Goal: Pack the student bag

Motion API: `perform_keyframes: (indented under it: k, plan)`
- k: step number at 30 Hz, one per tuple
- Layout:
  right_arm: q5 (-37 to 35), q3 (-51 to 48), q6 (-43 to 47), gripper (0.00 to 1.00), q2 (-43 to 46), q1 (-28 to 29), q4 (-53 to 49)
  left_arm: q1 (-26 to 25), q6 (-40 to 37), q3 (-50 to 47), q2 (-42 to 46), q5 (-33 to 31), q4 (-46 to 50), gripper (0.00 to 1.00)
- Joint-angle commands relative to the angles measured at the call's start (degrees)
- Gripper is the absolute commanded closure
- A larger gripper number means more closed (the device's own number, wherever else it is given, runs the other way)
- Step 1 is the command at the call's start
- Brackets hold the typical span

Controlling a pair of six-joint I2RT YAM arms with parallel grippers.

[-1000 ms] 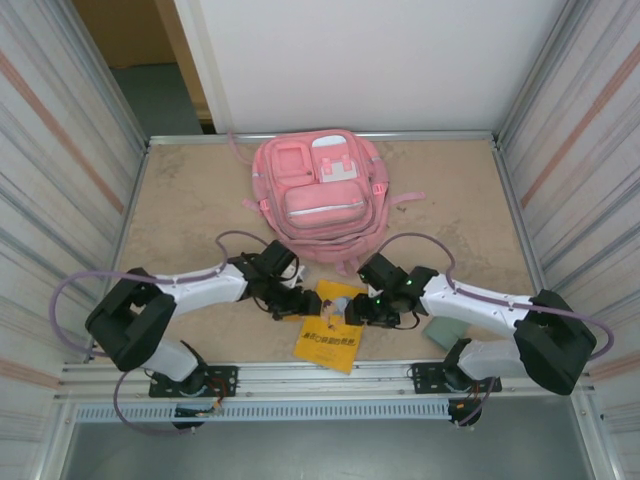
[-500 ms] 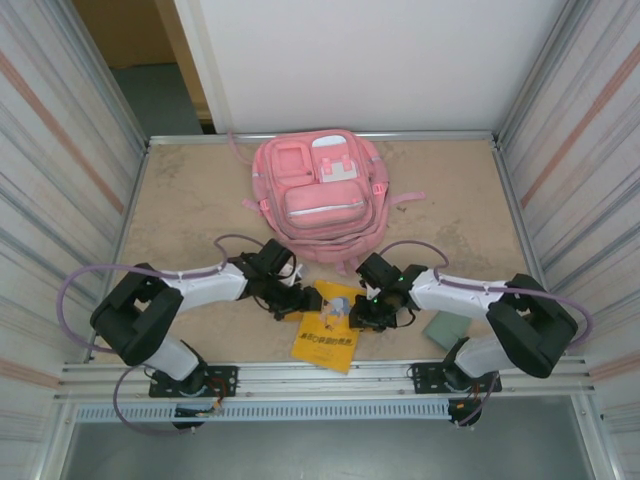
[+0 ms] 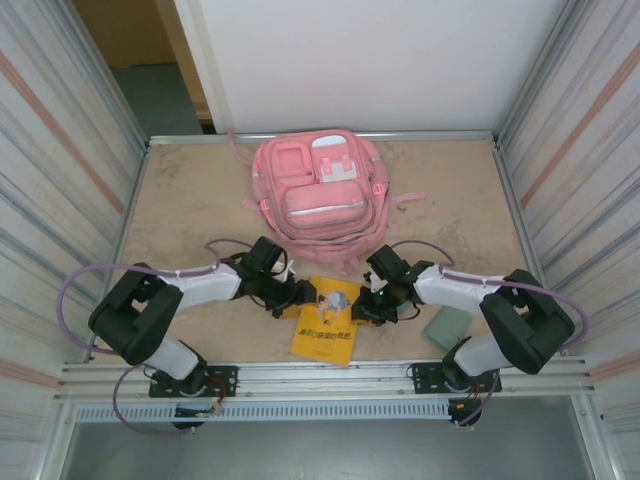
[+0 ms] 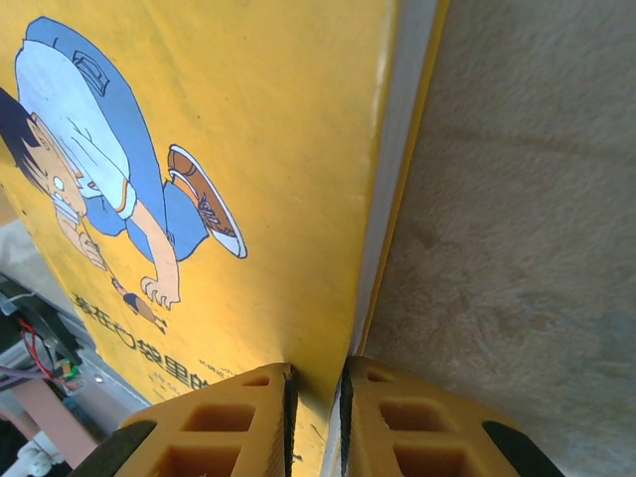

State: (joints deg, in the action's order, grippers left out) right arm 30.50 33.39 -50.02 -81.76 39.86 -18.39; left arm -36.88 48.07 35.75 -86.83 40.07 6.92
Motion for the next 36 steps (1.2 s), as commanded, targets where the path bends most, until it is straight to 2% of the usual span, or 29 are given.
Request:
perform_keyframes:
  k: [1, 4, 7, 11, 16, 19, 23, 27, 31, 34, 36]
  plan:
    - [0.74, 0.63, 3.55, 0.81, -2.32, 0.03, 9.35, 0.66, 1.17, 0.32, 3.08, 10.28, -5.83, 0.38]
    - [-0.11, -0.18, 4.31, 0.81, -3.0, -0.2, 11.22, 2.55, 2.03, -1.78, 5.89, 9.97, -5.78, 0.39]
    - [2.02, 0.0, 4.45, 0.8, -4.4, -0.58, 13.16, 3.17, 4.13, -2.33, 6.58, 11.87, -8.31, 0.43]
    - [1.1, -0.85, 3.57, 0.8, -3.87, -0.51, 15.01, 1.76, 3.79, -1.5, 4.19, 13.25, -9.16, 0.44]
    - [1.91, -1.12, 2.8, 0.8, -5.66, -0.51, 18.25, 0.43, 8.73, -2.02, 1.62, 13.66, -14.06, 0.43]
    - [2.37, -1.6, 3.12, 0.79, -6.63, -0.52, 20.13, -0.63, 8.68, -1.62, -0.28, 14.45, -14.72, 0.45]
    - [2.21, -1.86, 3.88, 0.8, -7.58, -0.57, 20.65, -2.11, 18.44, -5.66, -1.5, 15.75, -32.14, 0.5]
    - [1.16, -1.36, 5.22, 0.8, -8.15, -0.6, 18.87, -2.32, 15.34, -4.78, -1.4, 15.61, -31.92, 0.53]
    - [-0.02, 0.28, 5.09, 0.81, -8.09, -0.1, 16.03, -2.35, 17.81, -4.69, -1.87, 16.72, -38.22, 0.59]
    - [-1.72, 0.24, 4.89, 0.82, -7.13, 0.05, 14.41, -2.32, 17.02, -4.21, -0.56, 17.92, -36.29, 0.6]
    - [-2.55, -0.17, 4.38, 0.83, -6.69, 0.0, 14.99, -2.32, 15.75, -3.81, 1.02, 17.87, -32.54, 0.56]
